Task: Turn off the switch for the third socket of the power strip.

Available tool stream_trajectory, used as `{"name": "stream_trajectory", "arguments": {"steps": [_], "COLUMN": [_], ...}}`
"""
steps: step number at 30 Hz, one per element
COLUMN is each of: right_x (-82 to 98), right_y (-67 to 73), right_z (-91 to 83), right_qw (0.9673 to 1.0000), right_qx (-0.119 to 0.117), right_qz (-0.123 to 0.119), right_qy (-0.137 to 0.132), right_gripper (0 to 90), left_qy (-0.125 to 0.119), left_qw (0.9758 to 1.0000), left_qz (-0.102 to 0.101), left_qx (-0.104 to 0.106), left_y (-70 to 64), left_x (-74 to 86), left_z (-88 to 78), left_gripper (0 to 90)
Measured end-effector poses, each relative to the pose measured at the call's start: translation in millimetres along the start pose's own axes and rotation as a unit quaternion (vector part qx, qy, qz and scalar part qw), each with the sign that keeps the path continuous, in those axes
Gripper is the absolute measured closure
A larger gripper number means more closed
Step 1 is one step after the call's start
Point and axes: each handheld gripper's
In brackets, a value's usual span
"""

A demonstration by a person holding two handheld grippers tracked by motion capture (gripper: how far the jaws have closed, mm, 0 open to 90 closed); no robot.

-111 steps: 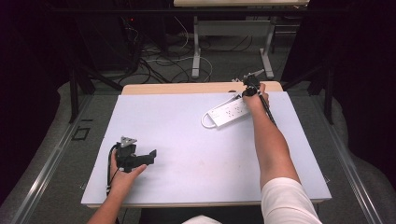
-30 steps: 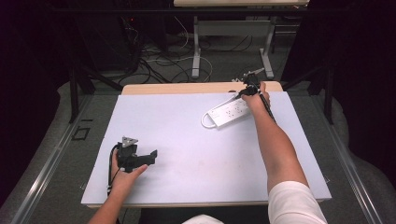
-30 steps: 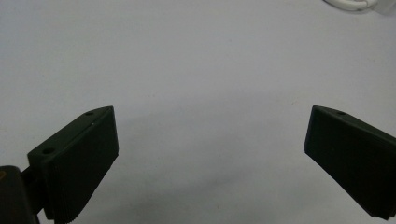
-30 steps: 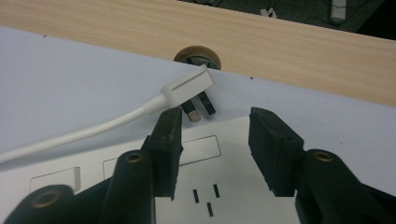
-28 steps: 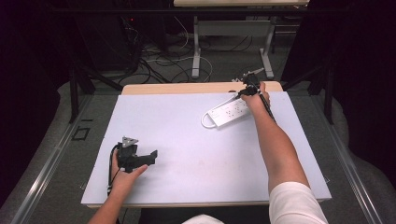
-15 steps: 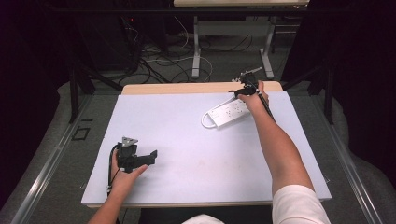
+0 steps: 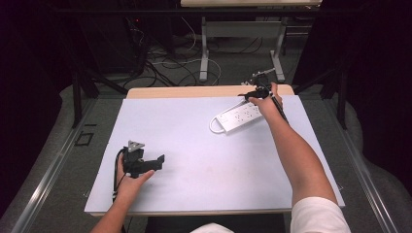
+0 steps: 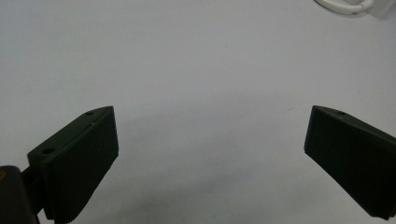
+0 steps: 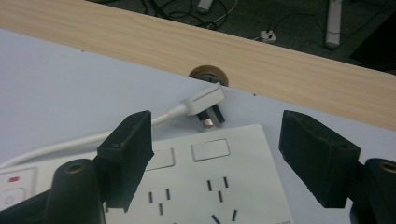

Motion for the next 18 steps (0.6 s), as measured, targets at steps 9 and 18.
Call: {"name": "stream_trajectory", "arguments": {"steps": [9, 18], "right_x": [2.3, 9.9], "right_y": [11.8, 19.9], "right_z": [-17.5, -31.5], "right_qw": [0.9991, 0.9980], "right_qx": [-0.033, -0.014], "right_qz": [-0.023, -0.050], "right_qy": [0.017, 0.037], "right_gripper": [18.9, 14.9], "left_qy": [-0.007, -0.010], "left_qw": [0.9999, 0.9999], "left_qz": [-0.007, -0.009], "left_qx": [0.003, 0.001], "left_y": [-0.7, 1.8], "left_x": [-2.3, -0.6], "left_z": [-1.6, -3.8], "left_gripper": [2.7, 2.7]}}
Point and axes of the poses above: each handheld gripper's, and its own axes: z roughly forward along the jaws, x roughly out of its underside, y roughly to its left, and after that the axes turned 8 degrees about z, right-handed
